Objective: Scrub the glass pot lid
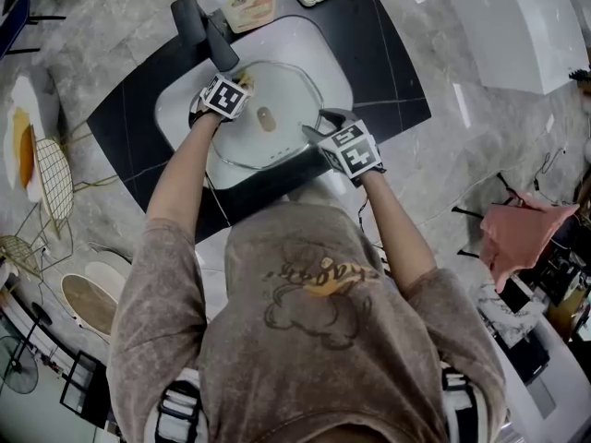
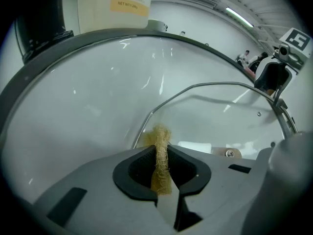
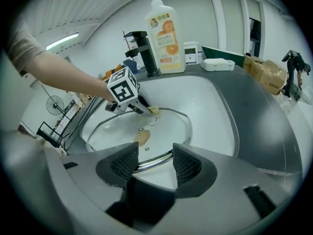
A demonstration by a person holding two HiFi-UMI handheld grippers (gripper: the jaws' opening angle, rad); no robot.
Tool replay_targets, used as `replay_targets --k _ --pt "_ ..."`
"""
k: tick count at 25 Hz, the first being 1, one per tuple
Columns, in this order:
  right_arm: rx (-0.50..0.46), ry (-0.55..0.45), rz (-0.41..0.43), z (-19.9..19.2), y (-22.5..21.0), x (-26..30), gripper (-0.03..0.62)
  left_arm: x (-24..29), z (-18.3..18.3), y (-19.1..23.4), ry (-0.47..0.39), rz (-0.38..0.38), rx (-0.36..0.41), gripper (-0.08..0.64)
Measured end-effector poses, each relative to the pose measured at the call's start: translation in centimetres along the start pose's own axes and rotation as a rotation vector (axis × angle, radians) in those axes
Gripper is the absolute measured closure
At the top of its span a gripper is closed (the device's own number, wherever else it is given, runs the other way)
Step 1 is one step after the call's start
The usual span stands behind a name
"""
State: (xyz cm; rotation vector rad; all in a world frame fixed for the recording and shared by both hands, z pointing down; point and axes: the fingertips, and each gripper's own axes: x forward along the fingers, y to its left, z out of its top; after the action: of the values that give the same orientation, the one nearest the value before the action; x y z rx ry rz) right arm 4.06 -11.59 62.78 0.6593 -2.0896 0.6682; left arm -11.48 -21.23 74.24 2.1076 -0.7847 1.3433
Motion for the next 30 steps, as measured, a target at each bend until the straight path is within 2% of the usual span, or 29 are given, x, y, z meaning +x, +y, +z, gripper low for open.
replay_targets --k 6,12,16,20,27,30 --pt "0.0 -0.006 -0.004 -0.1 0.1 -0.1 0.371 -1.6 -3.3 -1.5 0.121 -0.028 -0.019 0.495" --pt "0.001 -0.012 -0.009 0.1 0.3 -0.4 0.371 -3.6 -5.2 -3.0 0.167 -0.02 -0.021 0.495" --pt "0.007 -0.023 -0.008 0.3 0.5 -0.4 0.371 -5.1 -6.8 -4.3 0.205 -0.03 -0.059 0.495" --pt "0.008 -0.023 -0.011 0.3 0.4 -0.5 0.371 -6.1 -6.8 -6.6 0.189 -0.107 -0.125 0.495" --pt "0.011 -0.017 -0.008 0.3 0.6 -0.6 0.371 -8.3 -6.7 -10.7 0.217 -0.242 -0.251 0.495" --pt "0.014 -0.013 0.0 0.1 0.7 -0.4 0.371 -9.2 -6.5 -12.9 0.227 -0.314 -0.274 0.495"
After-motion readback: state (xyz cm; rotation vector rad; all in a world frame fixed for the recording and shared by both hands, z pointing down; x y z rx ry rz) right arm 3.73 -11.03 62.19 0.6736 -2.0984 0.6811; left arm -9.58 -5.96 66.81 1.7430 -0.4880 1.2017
